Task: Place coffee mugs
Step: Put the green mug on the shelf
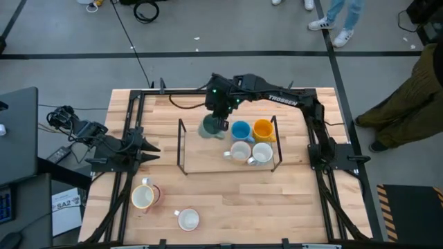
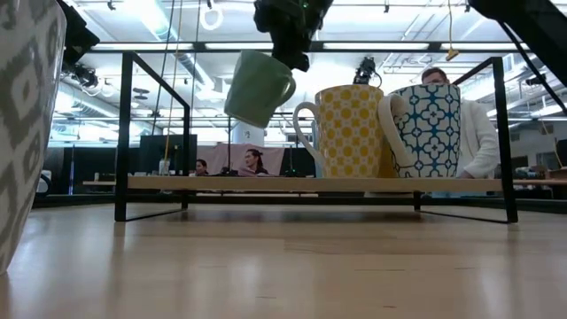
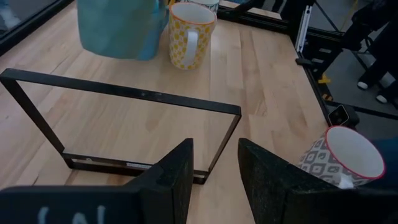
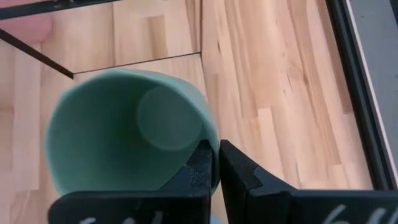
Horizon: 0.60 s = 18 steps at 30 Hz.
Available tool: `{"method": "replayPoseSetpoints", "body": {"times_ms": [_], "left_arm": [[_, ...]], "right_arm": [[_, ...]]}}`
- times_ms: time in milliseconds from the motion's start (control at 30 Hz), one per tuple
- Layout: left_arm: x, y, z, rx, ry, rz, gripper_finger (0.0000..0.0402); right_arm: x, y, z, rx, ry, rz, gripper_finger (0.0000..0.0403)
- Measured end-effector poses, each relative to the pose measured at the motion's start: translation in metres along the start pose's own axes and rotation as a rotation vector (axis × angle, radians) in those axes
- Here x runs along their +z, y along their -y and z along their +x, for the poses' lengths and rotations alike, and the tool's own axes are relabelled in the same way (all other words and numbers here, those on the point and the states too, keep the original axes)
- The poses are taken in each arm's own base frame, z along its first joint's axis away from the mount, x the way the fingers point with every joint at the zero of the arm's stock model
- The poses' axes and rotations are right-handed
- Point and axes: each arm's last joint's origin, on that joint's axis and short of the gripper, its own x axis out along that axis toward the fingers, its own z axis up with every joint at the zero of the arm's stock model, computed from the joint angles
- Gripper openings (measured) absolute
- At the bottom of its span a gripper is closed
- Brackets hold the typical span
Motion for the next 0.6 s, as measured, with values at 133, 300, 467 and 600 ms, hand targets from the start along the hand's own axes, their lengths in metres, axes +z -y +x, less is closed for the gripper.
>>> {"method": "replayPoseSetpoints", "body": {"times_ms": [133, 300, 467, 600], "left_arm": [[0.0, 0.0, 0.0, 0.0, 0.0, 0.0, 0.0133], [0.0, 0.0, 0.0, 0.0, 0.0, 0.0, 0.0133], [0.0, 0.0, 0.0, 0.0, 0.0, 0.001, 0.0133], [0.0, 0.0, 0.0, 0.0, 0.0, 0.001, 0.0133]], "right_arm": [[-0.003, 0.008, 0.004, -0.007, -0.016, -0.007, 0.0018], [-0.018, 0.014, 0.024, 0.005, -0.107, 0.0, 0.0018], [-0.028, 0.015, 0.039, 0.012, -0.159, -0.005, 0.0018], [-0.031, 0.016, 0.048, 0.012, -0.155, -0.006, 0.0018]]}}
